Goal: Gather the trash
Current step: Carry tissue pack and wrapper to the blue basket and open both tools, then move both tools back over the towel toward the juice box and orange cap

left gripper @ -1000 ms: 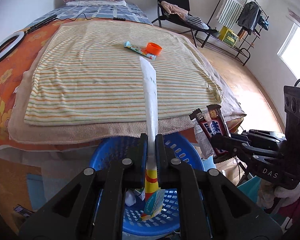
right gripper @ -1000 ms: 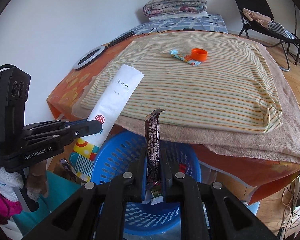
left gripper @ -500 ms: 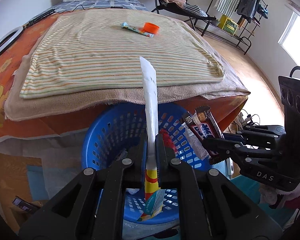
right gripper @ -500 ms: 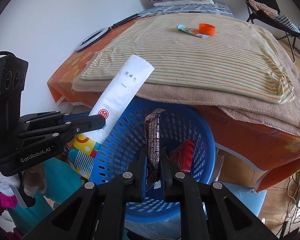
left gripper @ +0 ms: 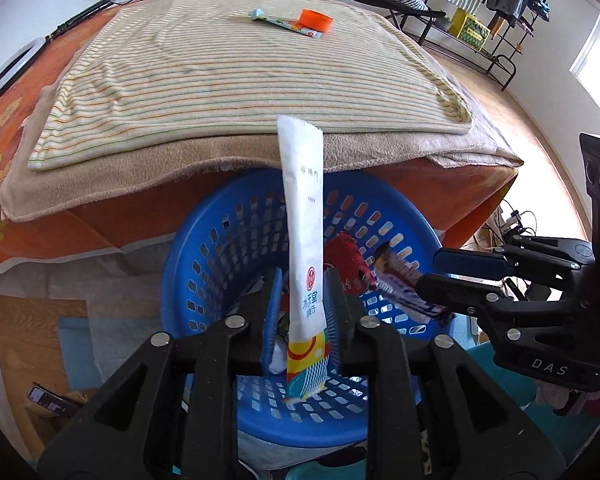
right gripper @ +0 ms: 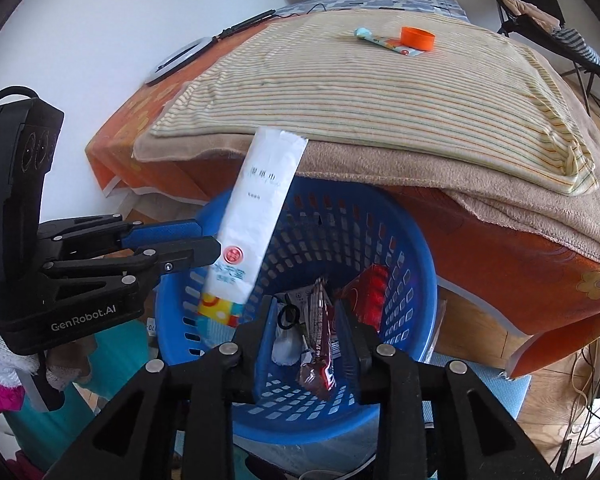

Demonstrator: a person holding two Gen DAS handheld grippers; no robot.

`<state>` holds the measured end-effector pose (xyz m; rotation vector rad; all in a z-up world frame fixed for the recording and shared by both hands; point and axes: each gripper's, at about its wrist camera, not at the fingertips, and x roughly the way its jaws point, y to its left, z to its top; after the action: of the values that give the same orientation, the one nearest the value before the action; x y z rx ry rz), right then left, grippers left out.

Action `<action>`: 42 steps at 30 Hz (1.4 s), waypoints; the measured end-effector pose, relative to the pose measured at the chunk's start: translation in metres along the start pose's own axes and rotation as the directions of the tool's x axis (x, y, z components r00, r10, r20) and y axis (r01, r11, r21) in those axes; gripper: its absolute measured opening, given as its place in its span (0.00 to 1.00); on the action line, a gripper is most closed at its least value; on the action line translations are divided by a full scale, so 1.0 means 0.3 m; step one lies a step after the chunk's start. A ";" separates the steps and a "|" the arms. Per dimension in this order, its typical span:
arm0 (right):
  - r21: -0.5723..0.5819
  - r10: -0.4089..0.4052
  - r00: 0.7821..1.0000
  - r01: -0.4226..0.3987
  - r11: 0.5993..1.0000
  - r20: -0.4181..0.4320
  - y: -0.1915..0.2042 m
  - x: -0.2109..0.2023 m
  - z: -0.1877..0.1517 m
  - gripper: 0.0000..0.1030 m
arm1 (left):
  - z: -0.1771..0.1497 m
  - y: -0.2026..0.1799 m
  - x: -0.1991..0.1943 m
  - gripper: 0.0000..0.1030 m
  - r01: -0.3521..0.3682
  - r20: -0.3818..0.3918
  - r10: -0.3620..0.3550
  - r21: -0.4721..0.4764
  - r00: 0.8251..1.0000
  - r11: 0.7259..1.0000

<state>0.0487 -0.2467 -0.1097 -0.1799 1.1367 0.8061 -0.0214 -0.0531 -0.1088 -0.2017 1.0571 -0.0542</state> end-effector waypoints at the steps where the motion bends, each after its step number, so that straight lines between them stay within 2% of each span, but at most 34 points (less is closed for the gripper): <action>1: 0.000 -0.001 1.000 0.001 1.000 -0.003 -0.001 0.002 -0.001 0.35 | 0.000 0.004 0.000 0.36 -0.001 0.003 0.001 -0.007 1.000 1.000; 2: 0.001 -0.005 1.000 0.005 1.000 -0.005 -0.004 0.003 -0.001 0.38 | 0.000 0.007 0.000 0.37 -0.001 0.003 0.001 -0.011 1.000 1.000; 4: 0.006 -0.013 1.000 0.013 1.000 -0.003 -0.008 0.003 -0.001 0.53 | 0.002 0.012 0.001 0.37 -0.005 0.002 0.005 -0.014 1.000 1.000; 7: 0.009 -0.021 1.000 0.021 1.000 -0.004 -0.013 0.003 0.000 0.66 | 0.003 0.019 0.007 0.37 -0.011 -0.004 0.011 -0.022 1.000 1.000; 15: 0.002 -0.051 0.999 0.051 0.999 -0.008 -0.008 0.008 0.002 0.82 | 0.010 0.032 0.012 0.38 -0.020 -0.006 0.020 -0.036 1.000 0.999; 17: 0.003 -0.054 0.999 0.054 0.999 -0.004 -0.008 0.008 0.004 0.84 | 0.011 0.033 0.010 0.40 -0.020 -0.004 0.020 -0.038 1.000 0.999; 18: 0.003 -0.059 0.998 0.059 0.998 -0.004 -0.008 0.008 0.006 0.84 | 0.010 0.033 0.009 0.46 -0.021 -0.002 0.021 -0.038 1.000 0.999; 20: -0.001 -0.072 0.997 0.072 0.997 -0.002 -0.007 0.007 0.005 0.84 | 0.012 0.035 0.002 0.54 -0.026 0.010 0.026 -0.041 1.000 0.999; 29: -0.032 -0.119 0.993 0.119 0.992 0.019 0.006 -0.008 0.011 0.92 | 0.038 0.060 -0.013 0.55 -0.025 0.021 0.027 -0.074 0.999 0.997; 42: -0.014 -0.147 0.987 0.148 0.989 0.058 0.004 -0.061 0.068 0.93 | 0.165 0.077 -0.074 0.55 -0.033 0.076 0.040 -0.093 0.996 0.995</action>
<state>0.0597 -0.2444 -0.0846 -0.2525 1.0497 0.6861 0.0097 -0.0204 -0.0707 -0.2651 0.9862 0.0350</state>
